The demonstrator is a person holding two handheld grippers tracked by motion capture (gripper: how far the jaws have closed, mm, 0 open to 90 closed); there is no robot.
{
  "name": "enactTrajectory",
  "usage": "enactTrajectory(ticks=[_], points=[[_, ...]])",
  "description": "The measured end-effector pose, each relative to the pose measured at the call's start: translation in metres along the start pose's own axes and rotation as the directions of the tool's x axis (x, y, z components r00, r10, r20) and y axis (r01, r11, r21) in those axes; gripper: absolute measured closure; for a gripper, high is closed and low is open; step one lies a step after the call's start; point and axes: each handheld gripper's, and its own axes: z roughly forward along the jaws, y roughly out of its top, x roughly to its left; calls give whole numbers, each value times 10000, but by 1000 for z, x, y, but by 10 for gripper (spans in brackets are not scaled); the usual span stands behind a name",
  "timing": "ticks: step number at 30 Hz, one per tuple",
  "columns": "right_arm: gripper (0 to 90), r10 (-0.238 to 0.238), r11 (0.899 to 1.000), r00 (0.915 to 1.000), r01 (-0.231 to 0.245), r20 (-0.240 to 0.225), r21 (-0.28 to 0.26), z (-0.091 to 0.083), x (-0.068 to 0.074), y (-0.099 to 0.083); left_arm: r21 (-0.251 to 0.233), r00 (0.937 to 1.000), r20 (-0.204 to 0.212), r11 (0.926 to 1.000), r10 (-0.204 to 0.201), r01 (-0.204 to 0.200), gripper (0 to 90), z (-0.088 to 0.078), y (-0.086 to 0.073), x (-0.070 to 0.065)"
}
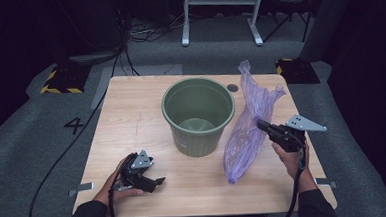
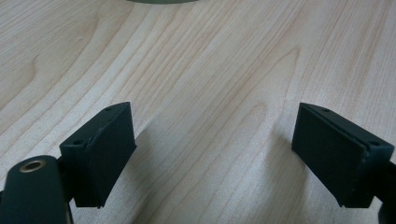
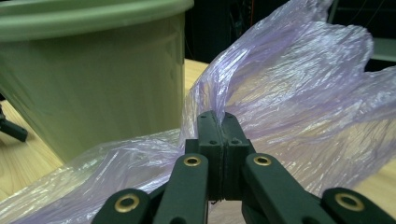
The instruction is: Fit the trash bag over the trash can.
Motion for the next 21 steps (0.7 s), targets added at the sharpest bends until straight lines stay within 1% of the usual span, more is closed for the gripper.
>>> enactTrajectory(ticks=[3,4,6,7,8,10,13,14,16,20,21], points=[[900,-101,9999,9999,102,51,-91,-2,2,6,-3,10000,-15,10000,-4,4,128,0,0,0],[900,-61,9999,10000,61,37,-132,-3,3,9,-2,10000,-29,10000,-1,1,128,0,0,0],[900,-145,9996,9999,144,-19,-223,-3,5,15,-3,10000,-31,10000,2,-2,128,0,0,0],[900,-299,9989,9995,296,-77,-356,-2,7,22,-1,10000,-30,10000,8,-8,128,0,0,0],[900,-299,9989,9995,296,-77,-356,-2,7,22,10,10000,-39,10000,10,-10,128,0,0,0],[900,-372,9979,9991,361,-201,-536,-2,12,32,-27,10000,1,10000,71,-71,132,0,0,0],[900,-439,9975,9988,426,-218,-570,-1,13,35,19,9999,63,9999,123,-123,132,0,1,0],[900,-624,9957,9976,600,-310,-707,-1,16,43,66,9998,108,9998,170,-171,133,0,1,2],[900,-658,9945,9971,625,-371,-844,-3,18,48,81,9997,149,9997,212,-213,133,0,1,2],[900,-598,9929,9968,538,-538,-1058,-5,20,58,143,9999,53,9998,151,-152,151,-1,2,3],[900,-666,9921,9959,596,-608,-1100,-5,21,61,179,9999,12,9998,127,-128,152,-1,3,3]])
